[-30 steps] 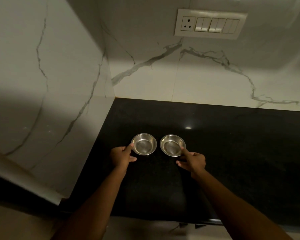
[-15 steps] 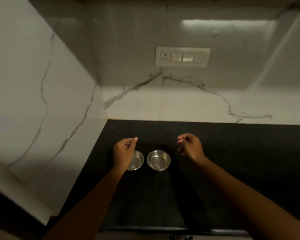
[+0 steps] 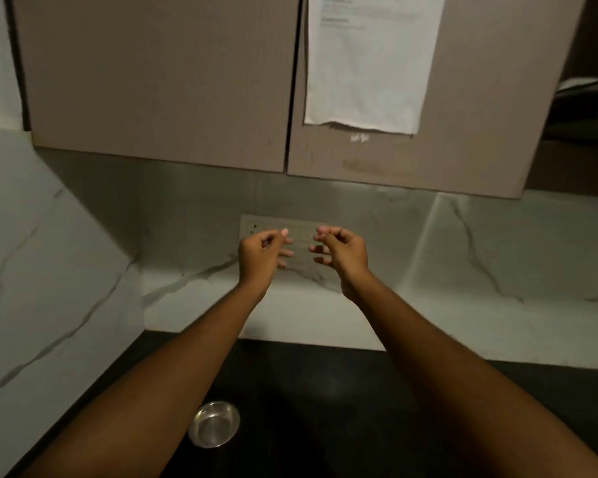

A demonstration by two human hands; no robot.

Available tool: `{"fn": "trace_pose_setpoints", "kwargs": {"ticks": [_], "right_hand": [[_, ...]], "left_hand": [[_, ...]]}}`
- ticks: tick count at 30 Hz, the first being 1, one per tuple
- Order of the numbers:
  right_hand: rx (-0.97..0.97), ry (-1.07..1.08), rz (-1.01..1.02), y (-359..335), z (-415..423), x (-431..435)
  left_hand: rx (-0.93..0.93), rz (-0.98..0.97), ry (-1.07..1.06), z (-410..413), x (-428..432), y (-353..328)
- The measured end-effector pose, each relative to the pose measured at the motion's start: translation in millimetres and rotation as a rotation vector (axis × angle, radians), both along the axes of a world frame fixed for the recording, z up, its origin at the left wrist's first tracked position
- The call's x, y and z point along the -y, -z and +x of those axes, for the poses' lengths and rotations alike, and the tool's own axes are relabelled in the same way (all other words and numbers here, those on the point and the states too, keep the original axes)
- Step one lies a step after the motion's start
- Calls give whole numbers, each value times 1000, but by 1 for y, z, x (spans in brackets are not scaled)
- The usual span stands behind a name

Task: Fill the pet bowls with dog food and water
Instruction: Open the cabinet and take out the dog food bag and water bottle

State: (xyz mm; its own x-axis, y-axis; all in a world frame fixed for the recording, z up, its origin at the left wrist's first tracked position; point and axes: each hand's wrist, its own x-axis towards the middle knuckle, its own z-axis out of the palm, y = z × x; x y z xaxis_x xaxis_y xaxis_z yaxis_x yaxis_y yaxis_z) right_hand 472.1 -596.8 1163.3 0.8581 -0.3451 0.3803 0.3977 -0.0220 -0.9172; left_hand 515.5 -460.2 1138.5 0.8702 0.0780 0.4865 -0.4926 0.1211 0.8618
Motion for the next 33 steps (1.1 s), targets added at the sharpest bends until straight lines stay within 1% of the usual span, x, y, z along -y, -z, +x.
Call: {"fn": "trace_pose_setpoints", "kwargs": {"ticks": [2,4,7,8,11,13,15,17,20,24,28,33], "right_hand": [[59,-2,50,-32,-1,8],[132,17,26,-60,-7,16],[175,57,-26,-89,-9,17],[163,64,3,-94,-5,18],[16,39,255,-103,4,17],[-81,-35,401,-100,11,13],[-89,-96,513,-99,17,8],[-69,-118,568,-101,26,5],[-45,-100,638,-105,35,1],[-26,-90,694,-105,37,-3],[-29,-163,729,-99,29,-3],[-14,-286,693,-93,8,7]], "left_hand": [[4,-101,10,-2,17,-31],[-14,-154,44,-5,32,-59],[-89,-251,117,-1,44,-89],[-120,-299,141,2,47,-96],[-218,-432,202,7,52,-109],[-255,-504,226,9,53,-112],[-277,-573,255,11,51,-113],[-281,-629,278,15,48,-115],[-287,-655,310,18,43,-118],[-336,-620,355,16,35,-122],[-354,-633,361,13,27,-120],[-264,-701,269,-6,33,-109]]}}
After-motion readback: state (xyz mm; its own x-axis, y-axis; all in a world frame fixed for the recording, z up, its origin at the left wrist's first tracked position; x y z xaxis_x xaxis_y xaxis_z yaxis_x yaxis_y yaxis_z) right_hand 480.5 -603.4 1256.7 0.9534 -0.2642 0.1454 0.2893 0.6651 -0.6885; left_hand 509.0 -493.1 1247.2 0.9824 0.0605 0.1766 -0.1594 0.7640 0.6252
